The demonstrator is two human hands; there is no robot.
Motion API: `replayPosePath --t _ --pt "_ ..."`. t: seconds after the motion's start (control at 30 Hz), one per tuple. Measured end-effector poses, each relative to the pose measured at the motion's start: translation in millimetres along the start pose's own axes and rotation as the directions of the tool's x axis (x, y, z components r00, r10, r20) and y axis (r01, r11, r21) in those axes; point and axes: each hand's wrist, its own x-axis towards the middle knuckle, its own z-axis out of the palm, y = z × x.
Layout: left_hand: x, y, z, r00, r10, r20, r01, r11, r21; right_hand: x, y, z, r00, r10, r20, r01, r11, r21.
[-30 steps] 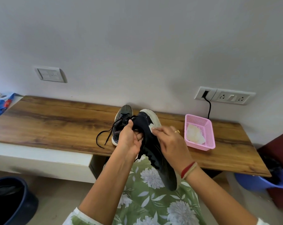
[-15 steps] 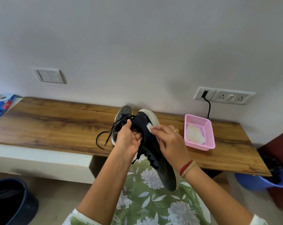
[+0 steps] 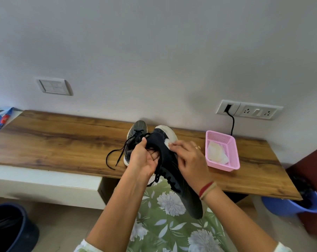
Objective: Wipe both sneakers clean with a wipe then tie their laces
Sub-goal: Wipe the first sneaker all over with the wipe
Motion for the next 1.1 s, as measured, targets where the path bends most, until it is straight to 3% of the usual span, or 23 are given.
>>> replayPosePath --t 0.17,0.23,0.33,0.43,0.5,0.57,0.67,0.77,0.83,1.0,1.1 --pt "1 6 -8 1.000 -0.029 0.006 0.030 0.998 -0.060 -27 14 -6 0.976 0.195 0.096 -0.201 0.978 0.062" --pt "-1 7 -6 0.999 -0.045 0.012 0.045 0.997 -0.063 -13 11 -6 0.970 0.235 0.066 -0.241 0.965 0.100" --pt "-4 8 -2 0.998 -0.059 0.032 0.062 0.996 -0.068 11 0 -3 0.978 0.210 0.002 -0.208 0.967 0.148" --pt "-6 12 -5 0.997 -0.074 0.036 0.077 0.992 -0.104 10 -8 -7 0.998 0.065 0.017 -0.066 0.997 0.034" --pt "-6 13 -9 0.995 -0.090 0.037 0.094 0.988 -0.126 -1 -5 -14 0.996 -0.044 0.078 0.051 0.996 -0.079" --pt "-3 11 -15 0.994 -0.104 0.037 0.108 0.984 -0.143 -8 -1 -24 0.970 -0.055 0.238 0.086 0.989 -0.122" --pt "2 7 -22 0.992 -0.119 0.035 0.123 0.976 -0.181 -6 6 -39 0.889 0.091 0.448 -0.058 0.995 -0.086" --pt "5 7 -25 0.991 -0.130 0.041 0.136 0.964 -0.227 4 2 -46 0.933 0.207 0.296 -0.267 0.947 0.179" --pt "5 9 -25 0.989 -0.137 0.063 0.149 0.957 -0.249 15 -4 -41 0.953 0.233 0.193 -0.277 0.928 0.248" --pt "11 10 -17 0.982 -0.155 0.111 0.177 0.957 -0.228 32 -7 -15 0.968 0.128 0.214 -0.153 0.983 0.101" --pt "17 14 -17 0.984 -0.163 0.076 0.178 0.938 -0.296 22 0 -14 0.933 0.173 0.314 -0.189 0.982 0.021"
